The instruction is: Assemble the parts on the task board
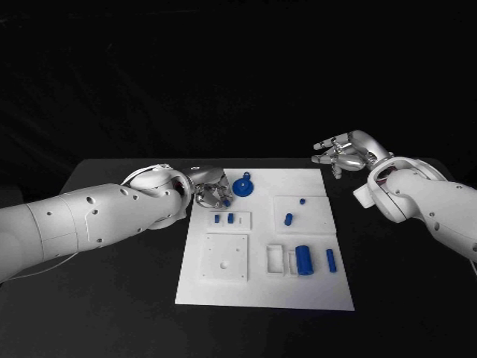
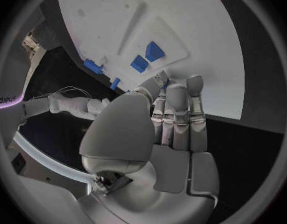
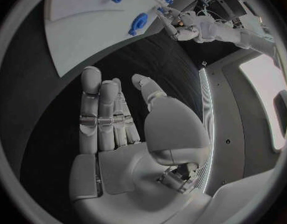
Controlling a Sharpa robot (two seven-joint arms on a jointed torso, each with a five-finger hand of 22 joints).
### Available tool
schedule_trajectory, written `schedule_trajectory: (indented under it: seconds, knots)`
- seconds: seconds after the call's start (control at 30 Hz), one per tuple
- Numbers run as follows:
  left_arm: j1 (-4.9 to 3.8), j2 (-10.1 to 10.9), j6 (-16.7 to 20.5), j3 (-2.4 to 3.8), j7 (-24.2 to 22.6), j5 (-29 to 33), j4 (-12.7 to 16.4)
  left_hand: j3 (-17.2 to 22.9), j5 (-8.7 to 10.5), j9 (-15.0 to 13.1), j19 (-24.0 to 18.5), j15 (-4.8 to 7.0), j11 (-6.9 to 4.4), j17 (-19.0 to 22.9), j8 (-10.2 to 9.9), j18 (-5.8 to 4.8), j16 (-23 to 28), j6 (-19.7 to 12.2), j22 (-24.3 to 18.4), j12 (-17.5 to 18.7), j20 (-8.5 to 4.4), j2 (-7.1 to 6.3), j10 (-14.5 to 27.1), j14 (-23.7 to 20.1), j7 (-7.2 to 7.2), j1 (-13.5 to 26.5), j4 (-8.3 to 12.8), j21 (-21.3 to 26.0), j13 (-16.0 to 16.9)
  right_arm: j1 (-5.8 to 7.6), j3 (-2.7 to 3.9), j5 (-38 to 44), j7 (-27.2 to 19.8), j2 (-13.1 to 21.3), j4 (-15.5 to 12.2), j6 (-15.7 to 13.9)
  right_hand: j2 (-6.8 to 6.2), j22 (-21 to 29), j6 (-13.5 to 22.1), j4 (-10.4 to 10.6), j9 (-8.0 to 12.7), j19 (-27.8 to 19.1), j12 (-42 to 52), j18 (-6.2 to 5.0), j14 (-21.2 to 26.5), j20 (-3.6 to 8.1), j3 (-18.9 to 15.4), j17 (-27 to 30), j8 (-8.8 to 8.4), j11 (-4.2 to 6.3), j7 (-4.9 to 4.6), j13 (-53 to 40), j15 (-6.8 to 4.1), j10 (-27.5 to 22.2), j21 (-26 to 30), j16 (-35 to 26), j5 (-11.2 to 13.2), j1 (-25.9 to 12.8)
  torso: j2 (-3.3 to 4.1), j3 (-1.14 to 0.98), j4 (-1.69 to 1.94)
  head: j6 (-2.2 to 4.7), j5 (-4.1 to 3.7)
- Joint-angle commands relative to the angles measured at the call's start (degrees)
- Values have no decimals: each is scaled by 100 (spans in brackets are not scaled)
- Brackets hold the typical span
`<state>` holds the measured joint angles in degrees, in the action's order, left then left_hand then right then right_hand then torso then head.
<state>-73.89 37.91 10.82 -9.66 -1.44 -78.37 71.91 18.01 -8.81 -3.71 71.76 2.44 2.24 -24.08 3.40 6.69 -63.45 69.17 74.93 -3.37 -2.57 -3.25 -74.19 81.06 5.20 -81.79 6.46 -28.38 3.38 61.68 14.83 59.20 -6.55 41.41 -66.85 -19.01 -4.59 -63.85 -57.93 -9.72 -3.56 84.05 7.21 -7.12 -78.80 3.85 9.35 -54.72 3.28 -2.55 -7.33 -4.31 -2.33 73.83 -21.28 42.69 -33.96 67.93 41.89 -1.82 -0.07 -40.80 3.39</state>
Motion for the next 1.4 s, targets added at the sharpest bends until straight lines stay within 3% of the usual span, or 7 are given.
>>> schedule_trajectory:
  seconds: [0.03, 0.23, 0.53, 1.0, 1.17, 1.3, 1.4]
  knots:
    - [28, -9, -203, -28, 0, -70, 24, -33, 49, -3, -43, -23, 8, 11, 15, 74, -16, -12, 108, 4, 5, -15, 7, -27, 5, 0, 19, -15, 3, -3, 2, -3, -51, 4, -14, 28, -5, 5, -52, 1, -9, 207, -22, -214, -7, -28, 21, 5, 30, 6, 2, 9, 1, 28, 29, 31, -27, -63, 0, 2, 3, -2, -1]
    - [28, -5, -75, -30, -61, -36, 29, 9, 120, 13, -45, -58, 71, 19, 10, 79, -2, -405, 100, 5, 18, -100, 210, -45, 20, 11, -4, 4, 2, -3, 2, -3, -47, 5, -16, 39, 0, -11, -50, -4, -8, 213, -32, -209, -13, -27, 27, 5, 29, 2, 1, 14, 2, 17, -13, 35, -25, -66, 0, 6, 3, -13, 2]
    - [28, -3, 31, -30, -66, -21, 32, 179, 143, 16, -17, -61, 88, 24, 11, 71, 6, -739, 103, 5, 5, -265, 270, -55, -18, 3, -95, 24, 2, -3, 2, -3, -45, 2, -13, 54, -2, -13, -51, -5, -9, 213, -41, -212, -15, -28, 28, 3, 30, -1, 0, 17, 4, 9, -15, 41, -23, -71, 1, 4, 5, -3, 2]
    - [29, 26, 164, -29, -58, -18, 42, 226, 164, 15, 6, -52, 94, 26, 13, 53, 18, -885, 103, 5, -16, -375, 286, -56, -43, -27, -168, 35, 1, -3, 2, -2, -34, 10, -12, 58, -16, -49, -46, -11, -9, 223, -191, -264, -31, -71, 58, -7, 30, -86, -22, 52, 53, -216, -106, 92, -12, -112, 0, 6, -1, 10, -6]
    - [29, 35, 208, -28, -62, 14, 30, 243, 160, 15, 7, -66, 120, 25, 12, 56, 21, -922, 102, 6, -11, -411, 362, -61, -49, -40, -188, 44, 1, -3, 2, -2, -24, 13, -10, 65, -16, -58, -49, -17, -9, 225, -204, -271, -37, -77, 71, -10, 30, -93, -23, 54, 56, -235, -131, 107, -14, -113, 1, 4, 2, -21, -8]
    - [29, 53, 200, -20, -24, 59, 17, 202, 331, 19, 8, -71, 137, 30, 8, 57, 37, -1269, 93, 5, -5, -463, 408, -71, -167, -47, -216, 66, 1, -3, 2, 31, 21, 18, -4, 116, -59, -26, -26, -80, -9, 217, -288, -312, -31, -108, 80, -16, 29, -171, -56, 58, 109, -451, -62, 137, 13, -75, 1, 8, 0, -13, -21]
    - [29, 69, 169, -11, 9, 77, -12, 167, 346, 17, 7, -81, 160, 35, 12, 54, 51, -1268, 88, 5, -1, -483, 475, -82, -129, -68, -243, 89, 1, -3, 2, 73, 61, 24, -6, 188, -51, -30, -24, -154, -9, 221, -261, -365, -21, -149, 49, -23, 30, -199, -64, 60, 135, -547, -95, 182, 118, -42, -3, 6, -2, -13, -22]
